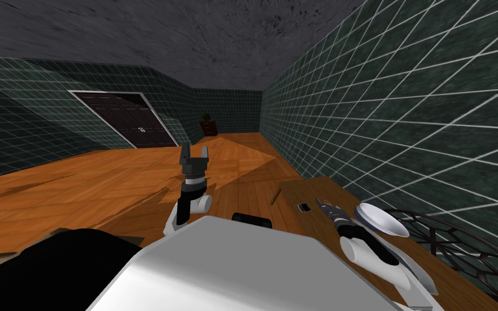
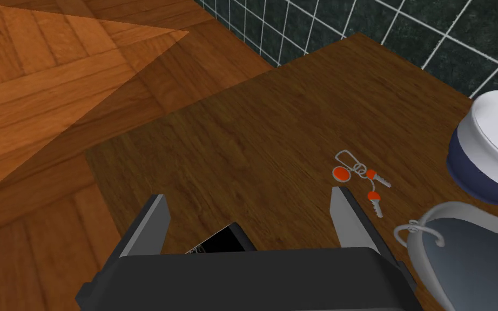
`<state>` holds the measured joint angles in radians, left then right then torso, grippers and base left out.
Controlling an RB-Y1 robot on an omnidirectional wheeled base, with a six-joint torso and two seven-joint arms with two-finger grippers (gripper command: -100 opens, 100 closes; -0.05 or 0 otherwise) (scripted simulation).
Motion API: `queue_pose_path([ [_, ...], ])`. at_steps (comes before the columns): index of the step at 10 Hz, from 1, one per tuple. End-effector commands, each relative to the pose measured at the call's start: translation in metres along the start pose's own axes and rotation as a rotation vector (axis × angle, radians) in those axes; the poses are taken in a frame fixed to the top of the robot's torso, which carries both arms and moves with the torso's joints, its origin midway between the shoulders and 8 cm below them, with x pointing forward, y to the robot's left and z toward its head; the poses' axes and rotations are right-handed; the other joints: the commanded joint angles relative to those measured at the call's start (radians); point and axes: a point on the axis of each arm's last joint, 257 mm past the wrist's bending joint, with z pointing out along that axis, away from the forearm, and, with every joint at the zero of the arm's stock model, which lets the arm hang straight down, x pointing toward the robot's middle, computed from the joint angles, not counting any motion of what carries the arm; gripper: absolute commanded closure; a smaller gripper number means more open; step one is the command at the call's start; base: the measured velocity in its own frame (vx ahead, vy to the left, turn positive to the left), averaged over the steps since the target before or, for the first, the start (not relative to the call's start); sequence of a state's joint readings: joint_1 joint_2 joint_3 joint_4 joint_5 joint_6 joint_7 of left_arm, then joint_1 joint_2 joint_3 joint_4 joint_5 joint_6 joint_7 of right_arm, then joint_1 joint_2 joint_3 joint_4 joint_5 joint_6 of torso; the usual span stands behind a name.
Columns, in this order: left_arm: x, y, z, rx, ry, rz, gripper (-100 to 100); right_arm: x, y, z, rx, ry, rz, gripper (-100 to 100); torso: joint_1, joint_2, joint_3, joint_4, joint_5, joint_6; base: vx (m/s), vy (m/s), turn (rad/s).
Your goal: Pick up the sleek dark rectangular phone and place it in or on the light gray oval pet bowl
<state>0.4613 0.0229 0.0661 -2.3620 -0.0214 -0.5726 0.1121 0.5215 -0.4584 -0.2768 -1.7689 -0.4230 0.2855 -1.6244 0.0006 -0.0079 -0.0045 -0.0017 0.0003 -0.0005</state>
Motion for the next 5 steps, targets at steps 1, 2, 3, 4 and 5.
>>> queue_pose_path([
  [1, 0.000, 0.000, 0.000, 0.000, 0.000, 0.000, 0, -0.016, 0.002, 0.003, -0.005, -0.044, 0.055, -100, 0.000, 0.000, 0.000, 0.000, 0.000, 0.000, 0.113, 0.024, -0.019],
  [2, 0.000, 0.000, 0.000, 0.000, 0.000, 0.000, 0, -0.016, 0.002, 0.003, -0.006, -0.044, 0.064, -100, 0.000, 0.000, 0.000, 0.000, 0.000, 0.000, 0.042, 0.010, 0.006],
  [3, 0.000, 0.000, 0.000, 0.000, 0.000, 0.000, 0, -0.042, 0.009, 0.002, -0.018, -0.121, 0.111, -100, -0.001, 0.003, 0.002, 0.001, 0.000, 0.000, 0.069, 0.014, -0.023],
  [4, 0.000, 0.000, 0.000, 0.000, 0.000, 0.000, 0, -0.042, 0.009, 0.002, -0.019, -0.120, 0.132, -100, 0.000, 0.003, 0.002, 0.001, 0.000, 0.000, 0.089, 0.011, -0.025],
  [5, 0.000, 0.000, 0.000, 0.000, 0.000, 0.000, 0, -0.069, 0.014, 0.000, -0.033, -0.196, 0.168, -100, -0.001, 0.002, 0.001, 0.000, 0.000, 0.000, 0.128, 0.023, -0.030],
])
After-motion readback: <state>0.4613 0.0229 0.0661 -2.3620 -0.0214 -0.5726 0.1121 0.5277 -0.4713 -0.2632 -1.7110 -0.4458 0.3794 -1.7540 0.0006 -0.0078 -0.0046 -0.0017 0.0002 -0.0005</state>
